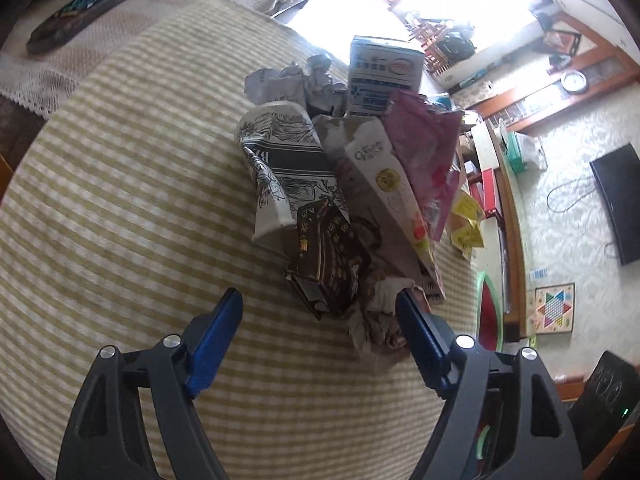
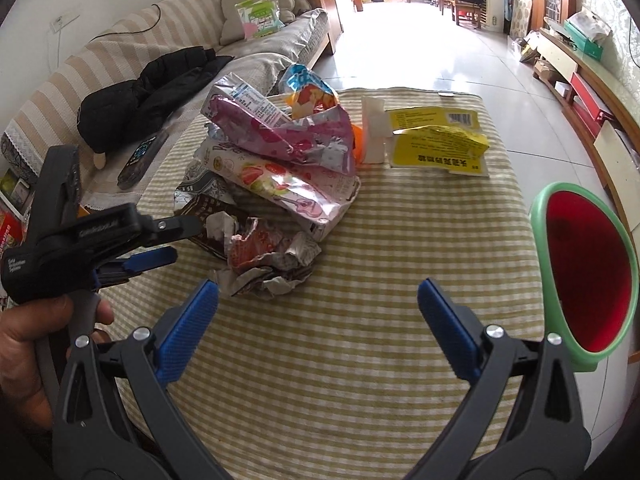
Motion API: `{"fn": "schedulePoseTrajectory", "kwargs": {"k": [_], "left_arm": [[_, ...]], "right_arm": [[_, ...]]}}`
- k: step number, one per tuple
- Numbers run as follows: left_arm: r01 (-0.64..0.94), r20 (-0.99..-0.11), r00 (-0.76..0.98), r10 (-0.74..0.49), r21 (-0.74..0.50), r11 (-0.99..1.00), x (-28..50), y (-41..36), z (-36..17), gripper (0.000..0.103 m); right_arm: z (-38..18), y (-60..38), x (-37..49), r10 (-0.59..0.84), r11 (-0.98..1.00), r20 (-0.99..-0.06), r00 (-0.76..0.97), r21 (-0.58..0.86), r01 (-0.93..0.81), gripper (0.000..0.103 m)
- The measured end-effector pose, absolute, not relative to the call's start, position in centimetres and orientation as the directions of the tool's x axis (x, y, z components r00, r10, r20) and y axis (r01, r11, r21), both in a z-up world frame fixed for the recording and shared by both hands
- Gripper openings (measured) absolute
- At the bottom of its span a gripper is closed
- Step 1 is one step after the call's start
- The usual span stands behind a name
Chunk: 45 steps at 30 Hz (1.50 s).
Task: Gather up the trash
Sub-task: 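Grasp crumpled foil wrapper with right tool while left tool grasps brown snack wrapper, then carry both wrappers over the red bin and open both tools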
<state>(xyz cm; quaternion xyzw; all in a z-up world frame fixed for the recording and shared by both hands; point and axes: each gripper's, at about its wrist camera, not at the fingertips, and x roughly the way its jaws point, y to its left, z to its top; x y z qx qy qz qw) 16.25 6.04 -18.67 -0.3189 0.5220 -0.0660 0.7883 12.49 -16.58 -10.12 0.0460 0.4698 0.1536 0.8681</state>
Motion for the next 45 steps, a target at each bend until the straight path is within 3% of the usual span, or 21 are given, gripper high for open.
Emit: {"fn": "schedulePoseTrajectory", "kwargs": {"k": [1,3,8,13,16,17,19,27,45], "left_arm": [[-0.236,-0.776,0.444,-0.448,-0.584,0.777,16.5,6.0,-18.9,0.064],[-0.249,-0.771,0.441,-0.459,-0.597,0.763,16.9,5.8,-19.3,0.059],[-0.248,-0.768,0.431,-0.474,-0.606,0.756,17.8,5.1,-19.9,0.032],[-0.232,-0.757,0.436,-0.487,-0.617,0.752,18.1,5.3,-19.8,0.026],[-0.215,-0.751,0.44,-0.492,-0.62,0.754,18.1,5.8,-19.5,0.025],[-0.209,-0.75,0.44,-0.494,-0.62,0.756,18.1,6.0,-19.5,0.025],[-0.203,-0.748,0.441,-0.496,-0.621,0.757,18.0,6.2,-19.4,0.024],[-0.174,-0.747,0.458,-0.482,-0.606,0.776,17.1,6.5,-18.7,0.022],[-0.045,-0.749,0.54,-0.385,-0.482,0.875,13.3,5.8,-12.1,0.019]], "right_arm": [[-10.3,-16.3,12.7,0.316,0.946,-0.802,0.507,0.227,-0.23,0.098],[-10.6,-15.6,13.2,0.337,0.938,-0.8,0.496,0.244,-0.245,0.098],[-12.2,-13.7,14.7,0.367,0.927,-0.811,0.456,0.276,-0.256,0.098],[-13.9,-12.8,16.2,0.392,0.919,-0.819,0.419,0.335,-0.206,0.097],[-14.6,-12.3,16.5,0.413,0.91,-0.821,0.395,0.359,-0.207,0.07],[-15.0,-12.1,16.6,0.418,0.908,-0.825,0.381,0.364,-0.207,0.056],[-15.2,-12.2,16.6,0.418,0.908,-0.825,0.381,0.37,-0.195,0.049],[-14.4,-13.0,15.9,0.441,0.898,-0.809,0.388,0.39,-0.205,0.007],[-9.3,-15.3,12.3,0.464,0.886,-0.752,0.467,0.392,-0.248,0.005]]}}
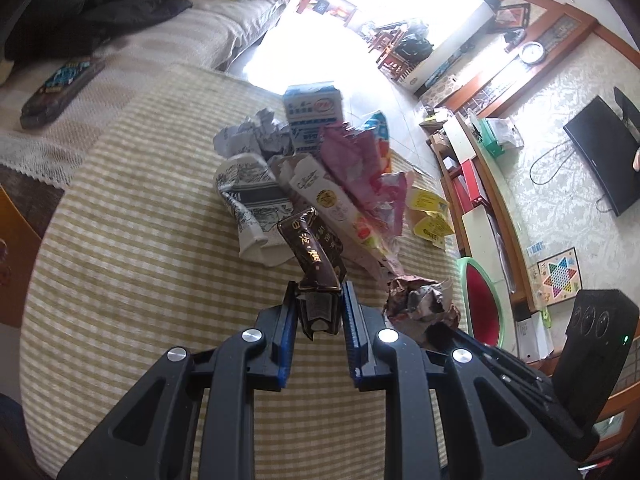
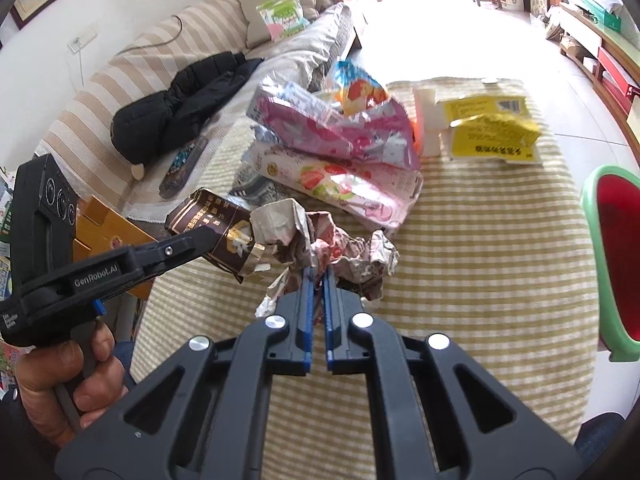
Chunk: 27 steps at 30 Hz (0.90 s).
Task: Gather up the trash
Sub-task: 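Carry both wrappers over the red bin and open both tools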
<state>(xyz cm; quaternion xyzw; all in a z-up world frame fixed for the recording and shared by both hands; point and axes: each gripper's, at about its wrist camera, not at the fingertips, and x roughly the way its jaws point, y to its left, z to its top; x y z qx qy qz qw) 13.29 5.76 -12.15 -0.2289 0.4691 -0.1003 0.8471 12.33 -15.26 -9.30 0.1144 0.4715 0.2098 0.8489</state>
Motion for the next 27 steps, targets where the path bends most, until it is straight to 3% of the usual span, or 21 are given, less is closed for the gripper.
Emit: {"fn": "schedulePoseTrajectory", "kwargs": {"k": [14,27], "left_arm": [[0.118,-0.711,0.586,-0.389,-0.4,0.909,13.0,-0.5,-5.7,0.019],[0.296,-0.701,0.525,-0.482,-0.381,0.876,15.6,-11.4,-3.1,0.019]], "right_arm": [[-4.7,-20.5,11.1,0.432,0.895,-0.674,0.599,0.4,-0.196,0.005],[-3.4,-33.2,10.1,0.279,0.91,-0.647,0.71,0.415,0.021,0.005]]}}
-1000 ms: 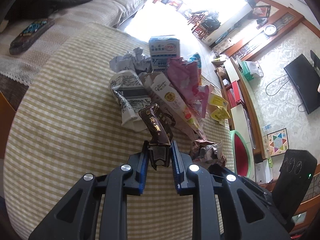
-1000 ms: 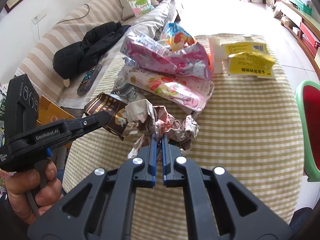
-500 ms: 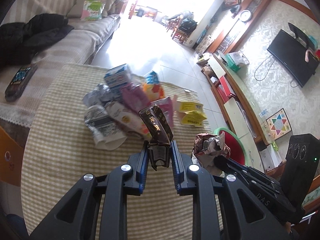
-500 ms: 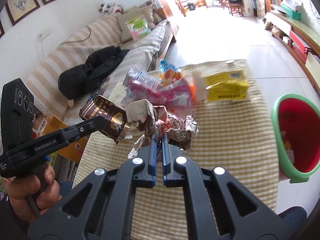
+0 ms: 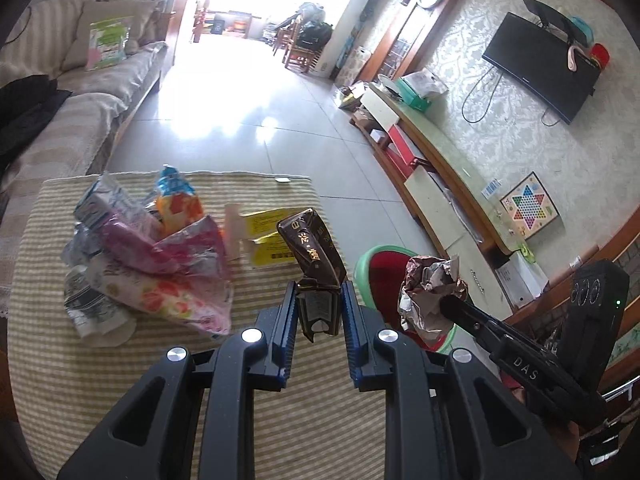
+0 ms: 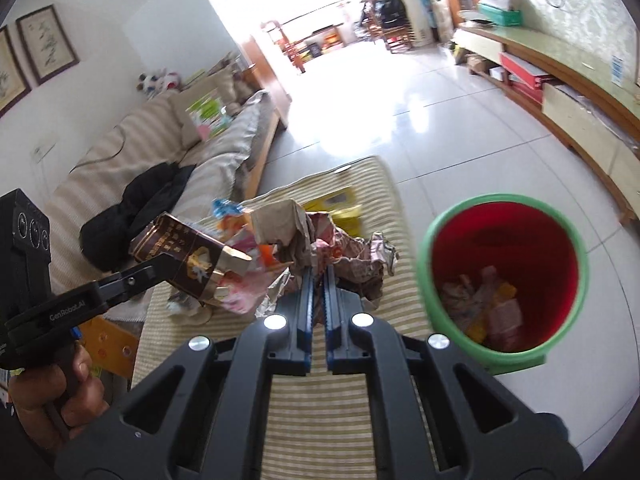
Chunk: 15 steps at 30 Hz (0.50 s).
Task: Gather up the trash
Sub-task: 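Carry both wrappers over the red bin and open both tools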
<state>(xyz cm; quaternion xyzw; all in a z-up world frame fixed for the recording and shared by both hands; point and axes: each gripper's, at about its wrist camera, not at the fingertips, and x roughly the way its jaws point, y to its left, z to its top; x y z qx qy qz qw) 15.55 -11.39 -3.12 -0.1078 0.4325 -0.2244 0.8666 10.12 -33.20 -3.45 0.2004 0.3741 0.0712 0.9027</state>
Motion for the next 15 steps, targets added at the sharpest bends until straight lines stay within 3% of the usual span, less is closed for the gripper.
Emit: {"fn": "schedulePoseTrajectory", "kwargs": {"k": [15], "left_arm": [[0.459,-0.712,0.349,-0.609,-0.437,0.774,20.7,-25.6,-4.5,0.019]], "right_arm": [[-6.6,-47.9,10.5,0.15,0.871,-0.686,0.712,0.432,0.233,0.005]]}}
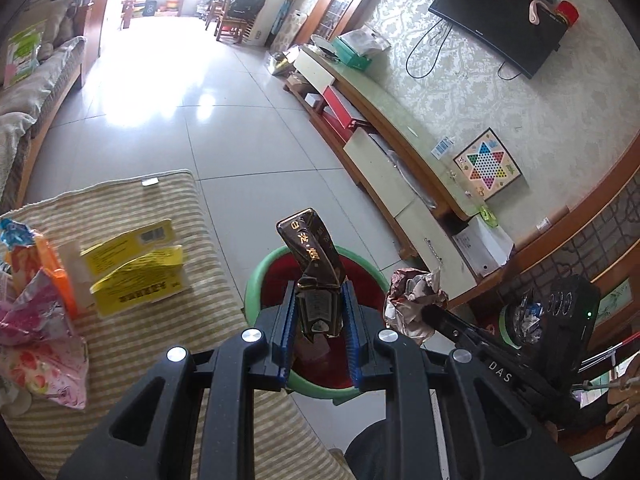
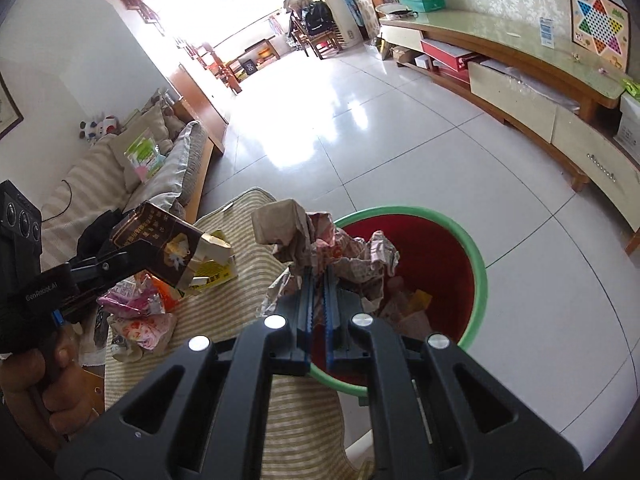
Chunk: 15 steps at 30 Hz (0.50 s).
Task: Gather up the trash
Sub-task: 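Carry both wrappers over the red bin and open both tools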
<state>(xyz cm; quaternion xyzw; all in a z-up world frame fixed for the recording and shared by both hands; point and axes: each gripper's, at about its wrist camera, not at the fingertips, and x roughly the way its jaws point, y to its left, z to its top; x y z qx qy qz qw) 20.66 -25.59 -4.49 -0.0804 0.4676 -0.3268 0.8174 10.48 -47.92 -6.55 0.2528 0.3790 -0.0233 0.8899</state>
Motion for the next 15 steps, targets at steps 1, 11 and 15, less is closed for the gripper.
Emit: {"fn": "schedulePoseTrajectory", "kwargs": {"k": [1,11,15], "left_arm": [[0.461,-0.713,0.34,-0.613,-0.441,0.77,20.8,-26.2,-4.7,0.019],[0.462,-0.741,0.276,-0.612,-0.457,0.76,22.3,-30.8,-6.8,0.02],[0.443,-0.732,0.297,-0.614,-0.464,0.767,22.5,-30.6,-6.9,0.071]], "right_arm": [[-6.9,-48.4,10.6,0.149,0.869,-0.69,0.709,0.433,0.239,0.005],[-8.5,-50.2,11.6,0.156,0.851,-0.704,0.693,0.452,0.267,0.006],[-8.4,-49.8,11.4,0.14,0.849,-0.709,0.691,0.446,0.285,0.051]]}}
